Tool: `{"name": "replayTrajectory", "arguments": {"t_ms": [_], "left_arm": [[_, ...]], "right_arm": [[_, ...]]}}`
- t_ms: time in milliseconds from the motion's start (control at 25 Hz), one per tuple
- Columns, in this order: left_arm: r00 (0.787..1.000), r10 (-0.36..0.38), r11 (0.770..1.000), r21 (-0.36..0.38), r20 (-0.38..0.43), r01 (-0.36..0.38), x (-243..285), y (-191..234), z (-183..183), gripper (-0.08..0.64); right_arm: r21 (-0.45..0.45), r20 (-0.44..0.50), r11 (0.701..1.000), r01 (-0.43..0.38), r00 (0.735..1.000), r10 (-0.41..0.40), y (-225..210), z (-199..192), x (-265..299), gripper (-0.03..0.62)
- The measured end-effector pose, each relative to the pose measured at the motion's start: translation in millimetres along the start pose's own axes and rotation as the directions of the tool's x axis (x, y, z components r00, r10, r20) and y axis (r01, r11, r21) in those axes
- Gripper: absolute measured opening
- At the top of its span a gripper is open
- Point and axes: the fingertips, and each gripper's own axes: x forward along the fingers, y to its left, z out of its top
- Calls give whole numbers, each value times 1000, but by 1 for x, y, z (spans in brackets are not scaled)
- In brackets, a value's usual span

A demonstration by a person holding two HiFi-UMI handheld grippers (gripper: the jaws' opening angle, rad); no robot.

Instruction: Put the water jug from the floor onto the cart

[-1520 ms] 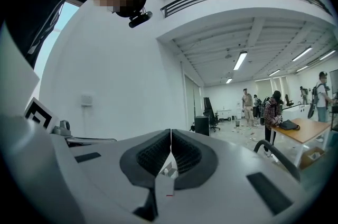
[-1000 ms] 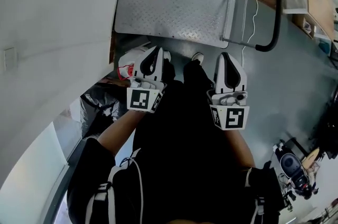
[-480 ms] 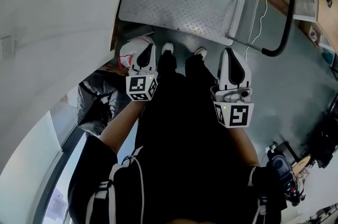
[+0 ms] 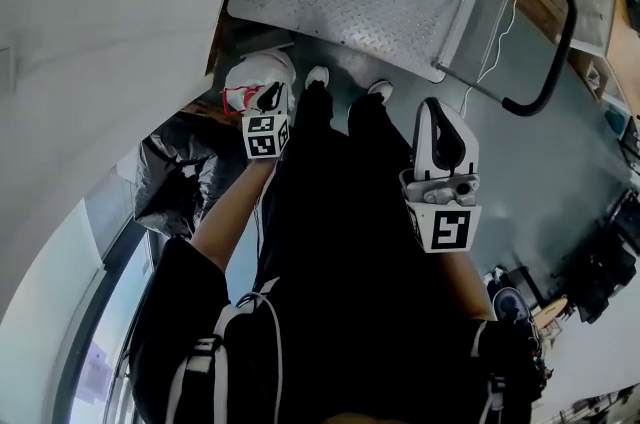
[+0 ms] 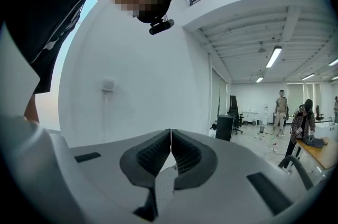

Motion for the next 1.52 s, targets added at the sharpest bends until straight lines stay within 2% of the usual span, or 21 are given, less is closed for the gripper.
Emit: {"name": "replayTrajectory", "arguments": {"t_ms": [40, 240, 400, 560, 760, 960, 1240, 1400, 1520], "left_arm": [[1000, -4, 1000, -9, -30, 3, 9, 4, -11, 64], [980, 12, 992, -118, -197, -36, 43, 30, -76, 114], [949, 43, 991, -104, -312, -79, 63, 47, -115, 127], [913, -40, 994, -106, -405, -4, 80, 49, -149, 153], [891, -78, 988, -152, -447, 10, 95, 66, -178, 155], [879, -73, 988, -156, -470, -1, 106, 80, -208, 155], [860, -52, 983, -177, -508, -45, 130, 86, -234, 153], [843, -56, 989, -145, -535, -26, 147, 85, -243, 153], [836, -50, 987, -153, -547, -41, 157, 85, -250, 153]], "right_arm": [[0, -3, 1000, 0, 1000, 0, 2, -1, 3, 18], [-14, -58, 1000, -12, 998, 11, 12, -15, 13, 18], [-27, -76, 999, -32, 997, 30, 14, -14, 21, 18], [-23, -89, 999, -42, 995, 40, 19, -21, 21, 18], [-18, -123, 1000, -26, 992, 23, 30, -36, 24, 18], [-6, -144, 1000, 1, 990, -2, 31, -54, 26, 18], [-60, -170, 998, 13, 985, -23, 31, -70, 27, 18], [-77, -187, 997, 21, 982, -36, 27, -78, 26, 18], [-76, -208, 996, 47, 976, -62, 18, -86, 22, 18]]}}
